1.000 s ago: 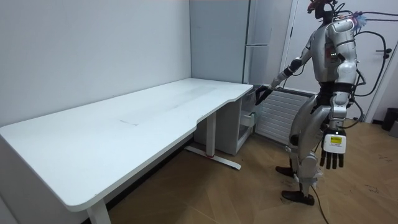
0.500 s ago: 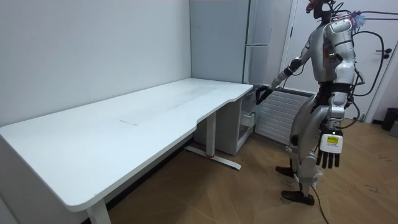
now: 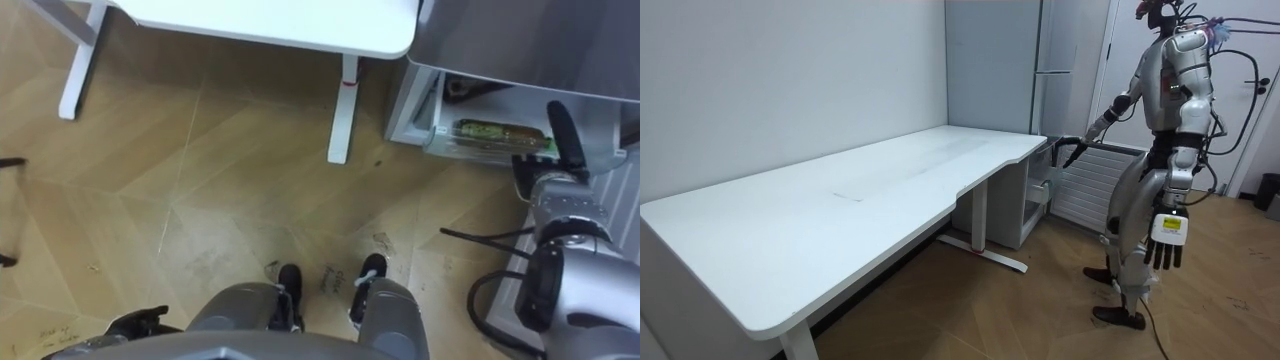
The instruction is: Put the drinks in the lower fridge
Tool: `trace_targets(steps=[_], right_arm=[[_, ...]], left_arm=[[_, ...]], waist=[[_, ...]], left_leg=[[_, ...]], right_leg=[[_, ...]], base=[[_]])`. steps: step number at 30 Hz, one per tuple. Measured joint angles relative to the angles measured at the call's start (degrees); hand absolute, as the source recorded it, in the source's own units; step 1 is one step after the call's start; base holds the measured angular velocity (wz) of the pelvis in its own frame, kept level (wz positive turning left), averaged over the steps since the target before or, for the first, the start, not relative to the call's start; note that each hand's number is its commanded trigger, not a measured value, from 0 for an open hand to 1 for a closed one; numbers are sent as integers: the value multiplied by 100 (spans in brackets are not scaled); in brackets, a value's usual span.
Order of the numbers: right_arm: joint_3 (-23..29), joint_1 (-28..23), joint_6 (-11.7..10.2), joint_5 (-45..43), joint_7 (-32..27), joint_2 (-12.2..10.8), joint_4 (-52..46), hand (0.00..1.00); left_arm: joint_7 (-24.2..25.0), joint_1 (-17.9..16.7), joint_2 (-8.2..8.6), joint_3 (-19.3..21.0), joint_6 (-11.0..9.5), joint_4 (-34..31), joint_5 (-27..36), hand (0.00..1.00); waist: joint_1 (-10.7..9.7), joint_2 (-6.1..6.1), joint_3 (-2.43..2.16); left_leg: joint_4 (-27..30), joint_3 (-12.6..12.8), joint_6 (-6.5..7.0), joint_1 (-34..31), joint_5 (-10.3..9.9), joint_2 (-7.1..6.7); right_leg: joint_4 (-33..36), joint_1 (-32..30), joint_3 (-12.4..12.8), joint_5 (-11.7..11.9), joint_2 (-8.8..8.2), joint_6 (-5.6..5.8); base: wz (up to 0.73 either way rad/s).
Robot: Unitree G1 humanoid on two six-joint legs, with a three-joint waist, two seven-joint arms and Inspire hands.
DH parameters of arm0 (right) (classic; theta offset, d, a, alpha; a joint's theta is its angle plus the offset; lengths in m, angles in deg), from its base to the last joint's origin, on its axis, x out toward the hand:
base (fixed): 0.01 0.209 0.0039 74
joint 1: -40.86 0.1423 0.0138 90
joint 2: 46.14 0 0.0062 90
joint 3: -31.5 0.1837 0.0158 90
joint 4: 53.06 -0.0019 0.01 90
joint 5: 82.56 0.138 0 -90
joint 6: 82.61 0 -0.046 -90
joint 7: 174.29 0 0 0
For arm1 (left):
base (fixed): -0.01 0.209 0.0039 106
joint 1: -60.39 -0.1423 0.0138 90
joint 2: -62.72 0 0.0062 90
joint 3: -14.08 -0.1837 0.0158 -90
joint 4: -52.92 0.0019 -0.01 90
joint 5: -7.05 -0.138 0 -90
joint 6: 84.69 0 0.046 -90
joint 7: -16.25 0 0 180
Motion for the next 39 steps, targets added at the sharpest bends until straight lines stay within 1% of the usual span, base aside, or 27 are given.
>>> trace_targets(steps=[4,6,7,10,11,12,13,14,15,17,19,21,22,23,24,25,26,27,28,29,30,32,35,36,38,39], right_arm=[[0,-133,0,-27,117,2,21,0],[4,-257,1,-47,173,3,45,0],[4,-278,3,-44,173,3,60,0],[2,-289,21,-48,203,2,318,0],[4,-288,24,-45,212,3,431,0],[5,-286,25,-45,211,3,465,0],[5,-276,29,-43,212,5,465,0],[1,-250,28,-28,227,10,464,0],[-2,-241,30,-23,252,8,464,0],[-2,-205,30,-11,279,8,464,0],[-21,-166,30,2,281,12,460,0],[-143,-157,30,-44,292,7,396,0],[-168,-166,30,-42,287,7,397,0],[-185,-168,32,-28,264,4,387,0],[-289,-155,27,-24,246,10,308,0],[-353,-146,21,-21,239,11,236,0],[-457,-67,12,-14,239,14,160,0],[-519,36,16,-26,234,22,157,0],[-570,82,17,-26,226,27,157,0],[-625,190,17,-16,210,37,156,0],[-701,283,12,25,206,71,150,0],[-807,365,11,105,176,166,97,0],[-1084,462,-36,117,47,287,-233,0],[-1196,550,-62,146,11,334,-294,0],[-1284,711,-79,158,-42,411,-309,0],[-1312,785,-111,158,-62,458,-329,0]], left_arm=[[0,-16,-3,-4,2,0,-8,0],[0,-16,-22,3,6,0,0,0],[0,-16,-34,3,8,0,3,0],[-6,-15,-88,-26,14,39,11,0],[-9,-15,-98,-57,16,53,13,0],[-14,-14,-102,-97,16,53,14,0],[-17,-15,-100,-124,15,54,15,0],[-20,-16,-96,-169,17,54,15,0],[-21,-15,-96,-170,16,52,16,0],[-37,-19,-92,-180,26,55,32,0],[-51,-37,-106,-255,64,56,207,0],[-95,-35,-143,-290,69,60,341,0],[-108,-33,-156,-291,68,60,371,0],[-129,-34,-184,-326,66,62,479,0],[-133,-31,-204,-369,67,64,605,0],[-133,-25,-220,-440,68,64,683,0],[-130,-4,-229,-547,73,67,799,0],[-122,34,-233,-564,72,62,851,0],[-122,47,-243,-562,62,59,919,0],[-126,59,-267,-558,40,54,1040,0],[-128,58,-285,-568,38,50,1173,0],[-129,58,-317,-663,45,39,1415,0],[-139,60,-427,-721,28,21,1680,0],[-157,64,-476,-736,13,7,1692,0],[-235,73,-518,-733,11,-47,1693,0],[-246,84,-547,-735,-1,-87,1697,0]], waist=[[-59,14,-9],[-83,45,-28],[-86,50,-29],[-92,52,-28],[-87,54,-27],[-96,46,-23],[-92,44,-23],[-57,49,-23],[-24,67,-29],[-6,102,-21],[1,118,-20],[85,117,-16],[90,111,-12],[126,90,-2],[136,82,3],[140,75,7],[126,73,8],[128,33,19],[134,2,24],[141,-55,36],[150,-74,42],[155,-84,46],[174,-93,47],[185,-94,45],[226,-103,44],[256,-125,51]], left_leg=[[31,-3,-6,-29,-4,5],[145,-48,-15,-111,-42,14],[193,-56,-16,-134,-67,18],[416,-57,-17,-221,-191,16],[548,-75,-18,-255,-250,4],[743,-76,-13,-343,-336,-23],[866,-66,-9,-409,-390,-30],[1146,-49,-9,-571,-516,-36],[1409,-53,-18,-769,-619,-14],[1714,-83,-25,-1038,-711,1],[1994,-88,-24,-1312,-785,-6],[2525,-80,-35,-1773,-961,11],[2658,-86,-35,-1883,-1005,17],[2914,-88,-40,-2085,-1087,21],[3173,-100,-65,-2326,-1189,22],[3306,-108,-69,-2449,-1228,22],[3575,-141,-80,-2703,-1302,30],[3783,-150,-80,-2928,-1353,38],[3870,-148,-81,-3030,-1368,41],[4071,-150,-82,-3253,-1405,47],[4318,-156,-71,-3497,-1469,86],[4659,-168,-57,-3815,-1560,83],[5117,-153,-43,-4265,-1667,69],[5292,-154,-40,-4416,-1707,78],[5532,-161,-30,-4617,-1779,80],[5672,-163,-38,-4724,-1799,64]], right_leg=[[4,0,-5,1,4,-3],[19,-14,-43,0,8,-4],[43,-29,-44,-7,10,-8],[320,-126,-11,-131,-17,-12],[482,-160,-18,-215,-53,-12],[749,-284,1,-339,-118,-9],[894,-362,23,-399,-143,-12],[1140,-545,64,-520,-178,-17],[1352,-715,80,-595,-184,-36],[1593,-946,72,-668,-202,-50],[1862,-1220,93,-743,-243,-66],[2359,-1674,134,-903,-292,-91],[2483,-1771,136,-953,-305,-88],[2729,-1969,143,-1055,-342,-79],[2986,-2199,150,-1152,-379,-104],[3110,-2313,154,-1194,-394,-119],[3332,-2533,157,-1261,-413,-155],[3530,-2750,160,-1313,-442,-180],[3618,-2852,179,-1332,-451,-188],[3814,-3069,186,-1371,-475,-217],[4011,-3290,182,-1417,-478,-235],[4332,-3600,210,-1500,-511,-251],[4792,-4058,268,-1604,-584,-276],[4948,-4207,281,-1637,-596,-293],[5179,-4407,305,-1695,-618,-317],[5339,-4517,321,-1739,-653,-328]], base=[[0],[6],[0],[0],[8],[8],[0],[-4],[0],[6],[4],[0],[7],[9],[9],[10],[10],[10],[9],[7],[6],[7],[5],[0],[3],[10]])
